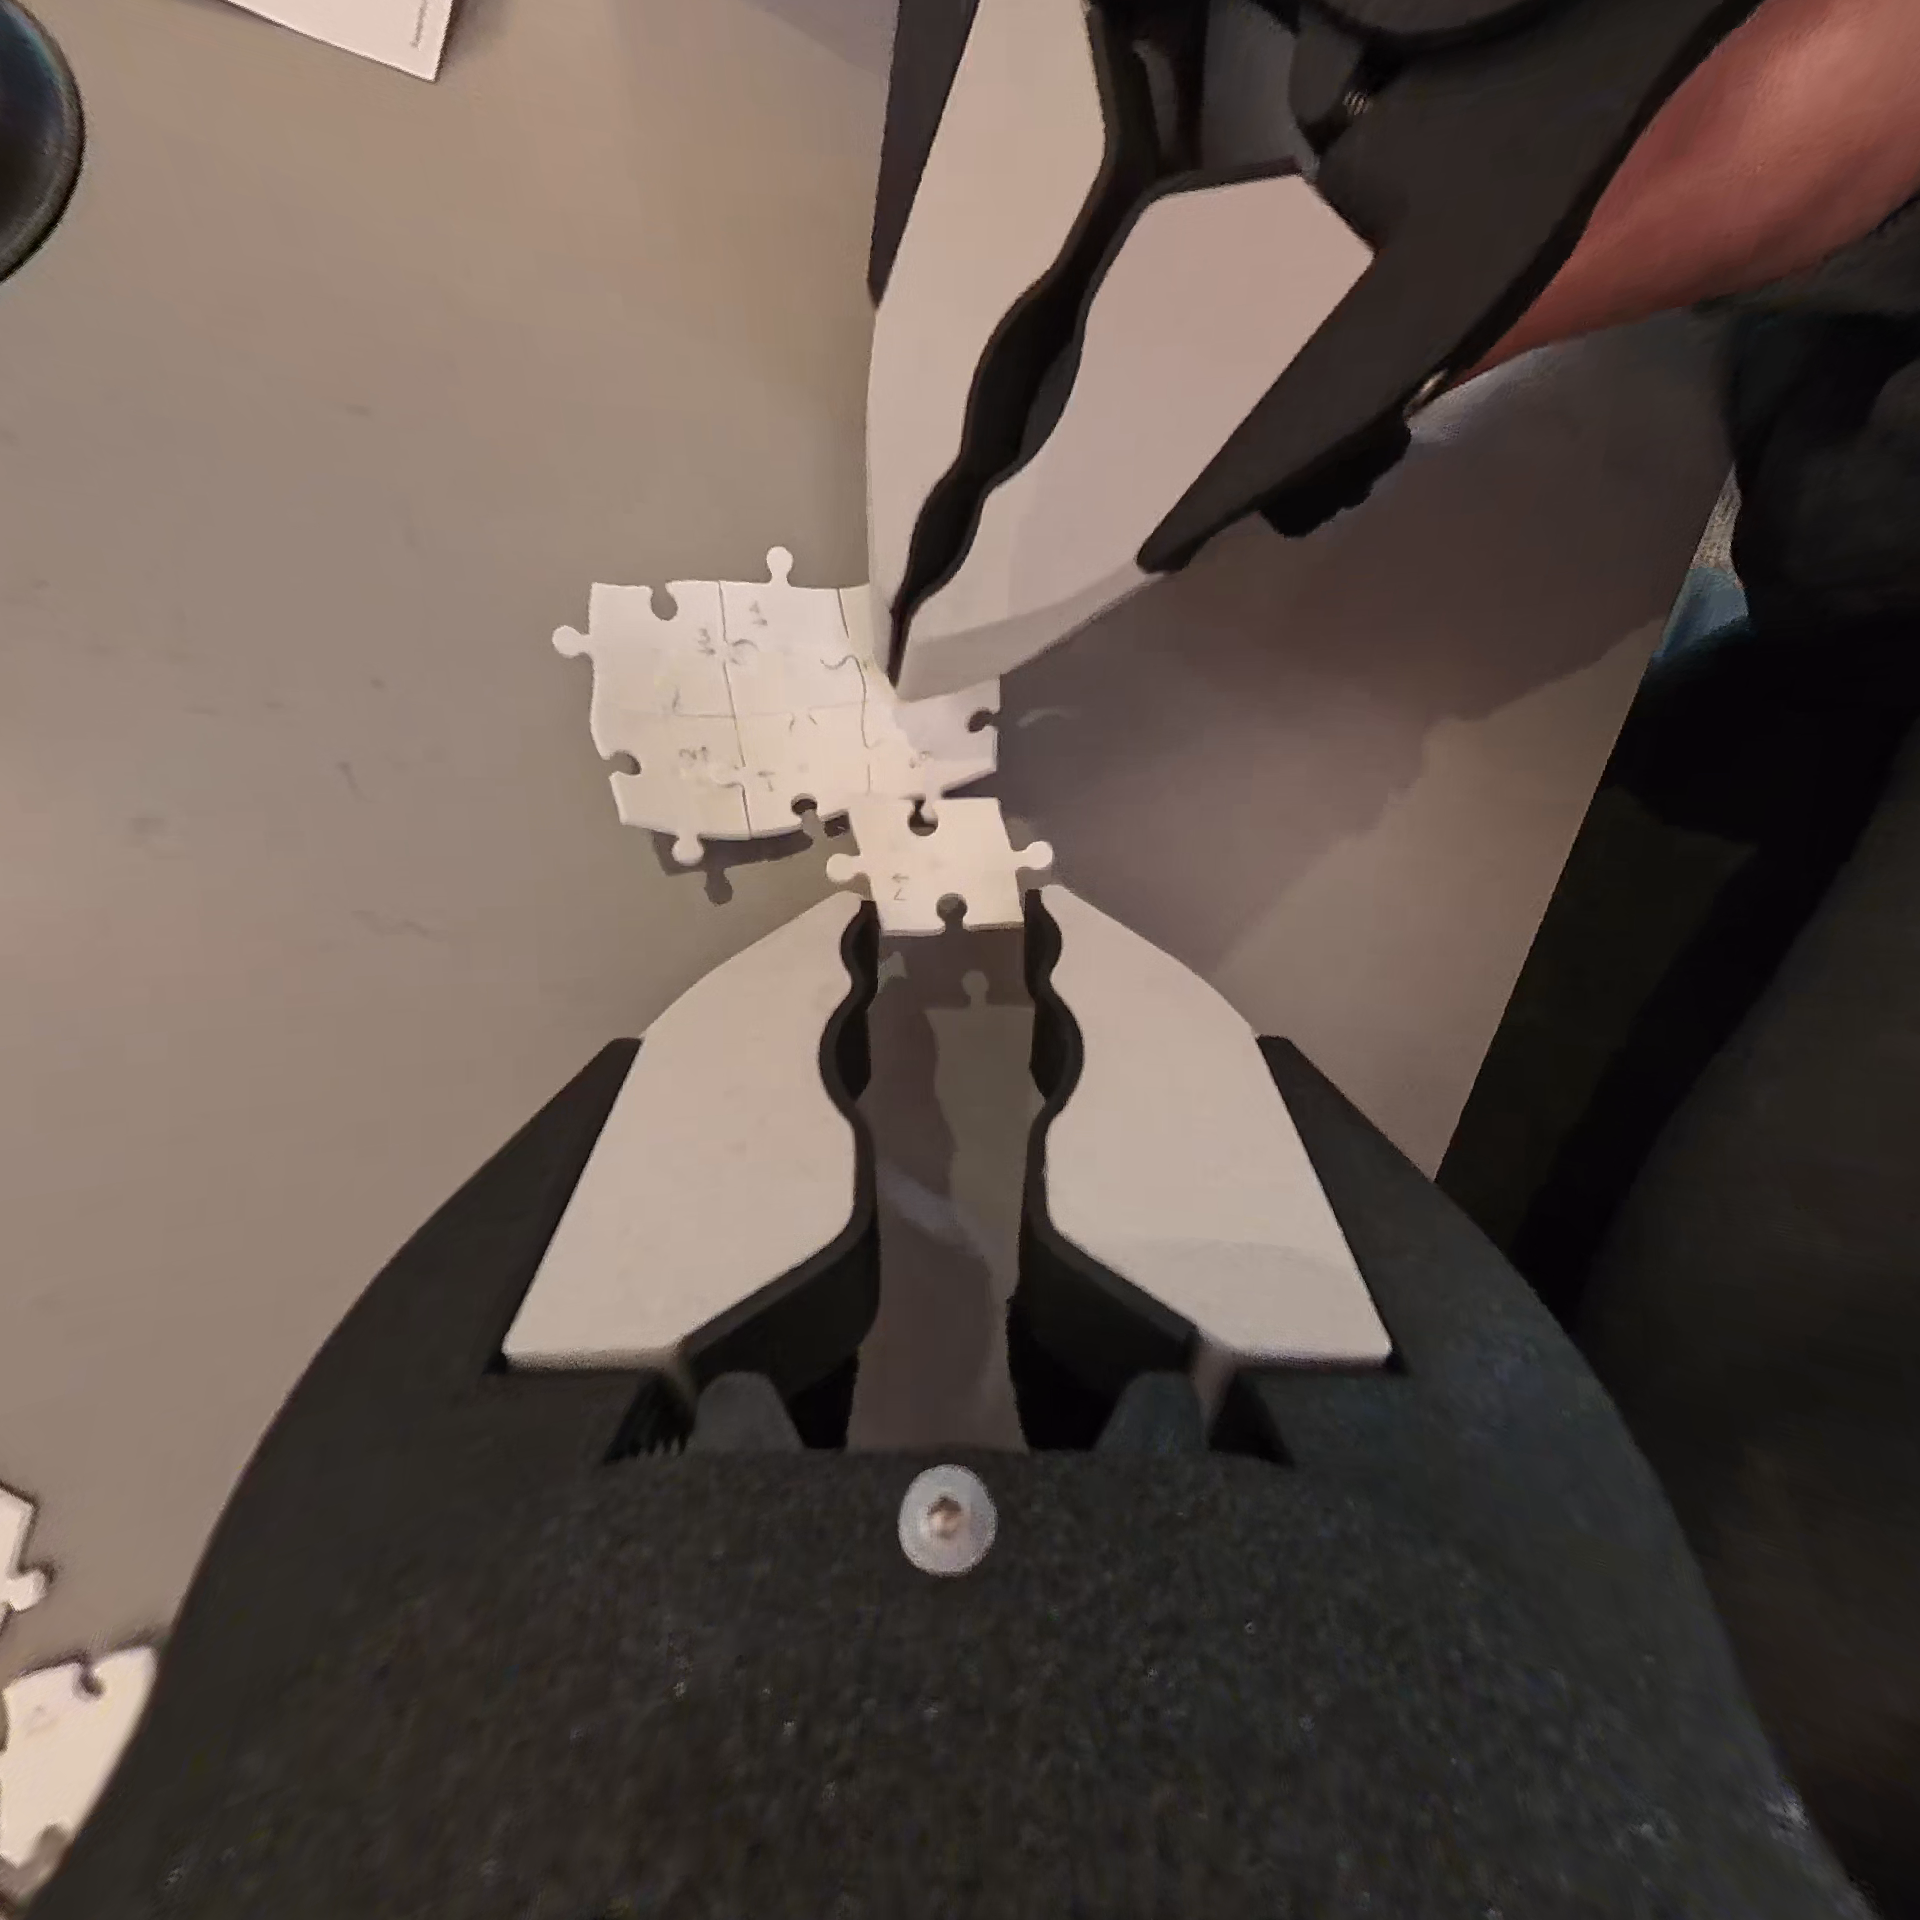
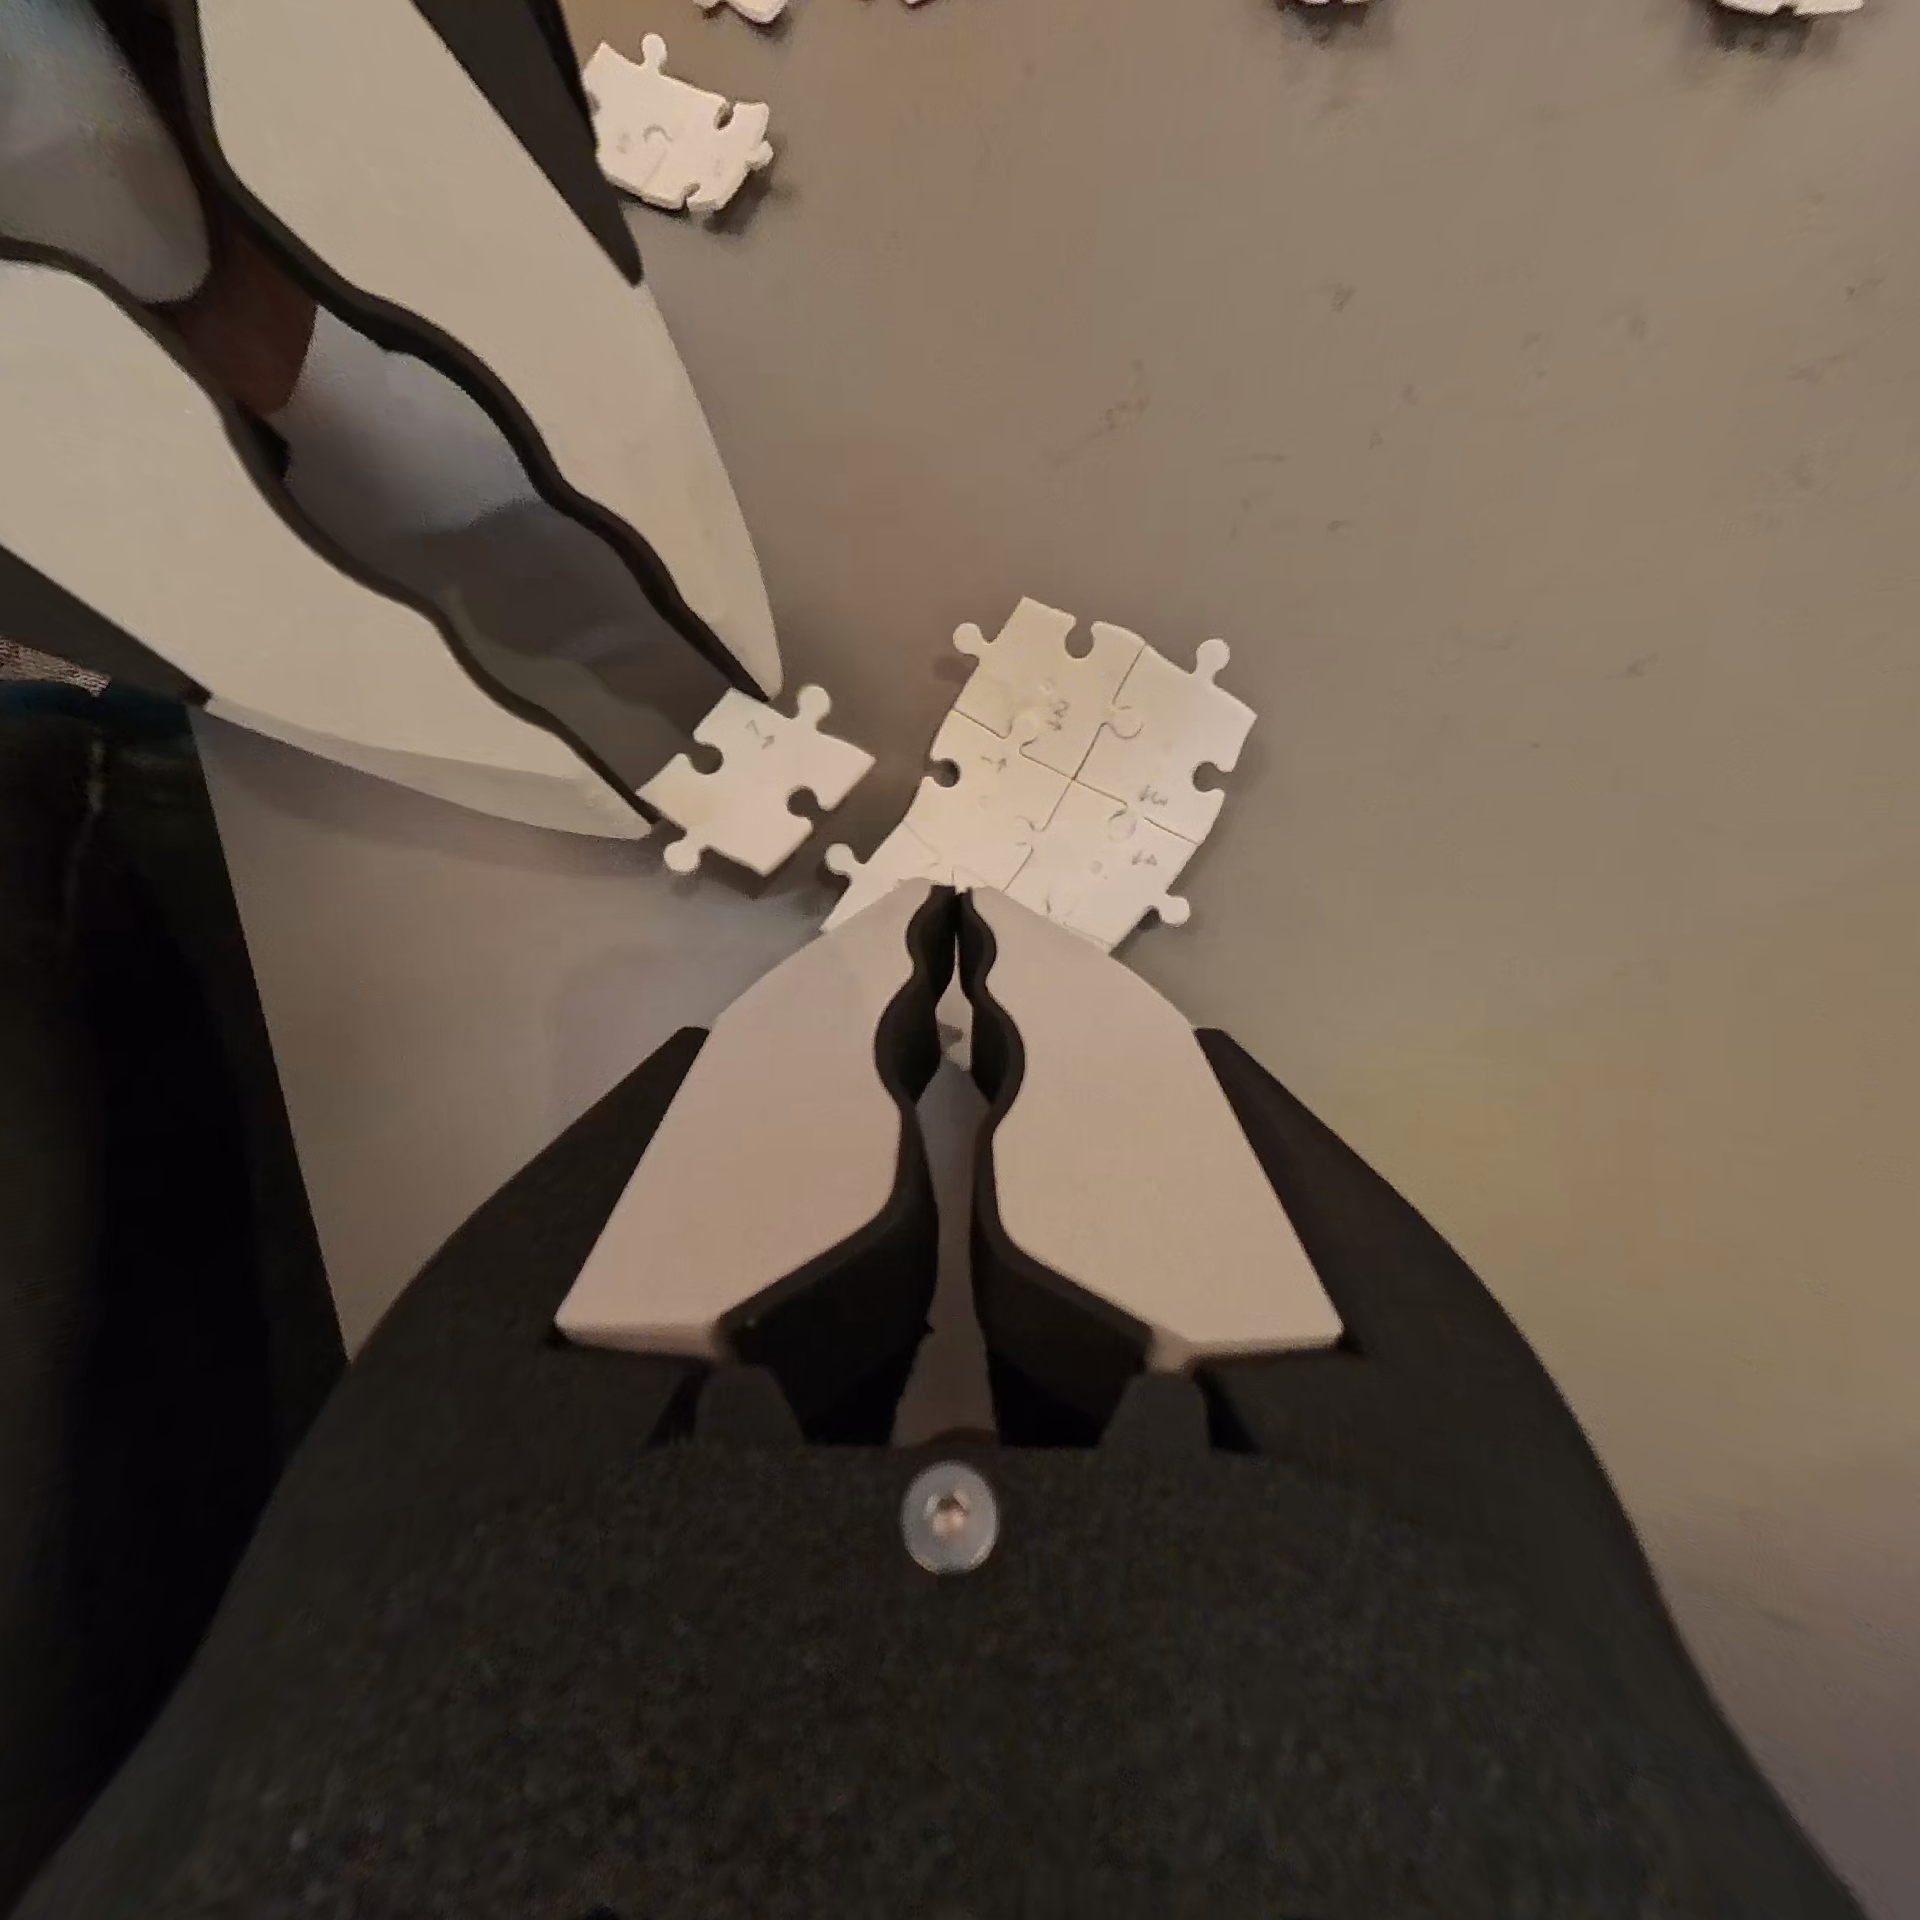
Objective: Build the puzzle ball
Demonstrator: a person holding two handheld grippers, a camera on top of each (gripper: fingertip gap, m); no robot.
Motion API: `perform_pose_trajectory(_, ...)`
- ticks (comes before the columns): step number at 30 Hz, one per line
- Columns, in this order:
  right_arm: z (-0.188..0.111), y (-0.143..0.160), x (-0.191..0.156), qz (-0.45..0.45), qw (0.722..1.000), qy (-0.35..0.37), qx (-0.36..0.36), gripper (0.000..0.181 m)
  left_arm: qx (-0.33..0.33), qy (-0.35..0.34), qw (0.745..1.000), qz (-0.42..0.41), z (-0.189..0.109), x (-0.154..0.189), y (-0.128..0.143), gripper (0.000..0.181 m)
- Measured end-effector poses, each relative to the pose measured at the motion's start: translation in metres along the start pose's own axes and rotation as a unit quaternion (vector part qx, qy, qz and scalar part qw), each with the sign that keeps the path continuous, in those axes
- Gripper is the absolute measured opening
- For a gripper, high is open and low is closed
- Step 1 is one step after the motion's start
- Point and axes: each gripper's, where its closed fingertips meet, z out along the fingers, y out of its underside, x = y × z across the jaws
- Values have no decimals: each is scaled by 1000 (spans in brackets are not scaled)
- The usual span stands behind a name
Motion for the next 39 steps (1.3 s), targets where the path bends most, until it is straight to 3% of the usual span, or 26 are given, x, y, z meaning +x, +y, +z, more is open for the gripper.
perform_pose_trajectory(9, 7, 8, -4, 2, 1000, -11, -16, 0, -43, 11, 999, 5, 17, 1, 3, 26)
perform_pose_trajectory(20, 13, 9, -12, 1, 999, -23, -24, 0, -45, 20, 998, -27, 19, 2, 9, 26)
perform_pose_trajectory(39, 14, 8, -12, -2, 999, -28, -26, 0, -92, 33, 993, 72, 19, -5, 16, 26)
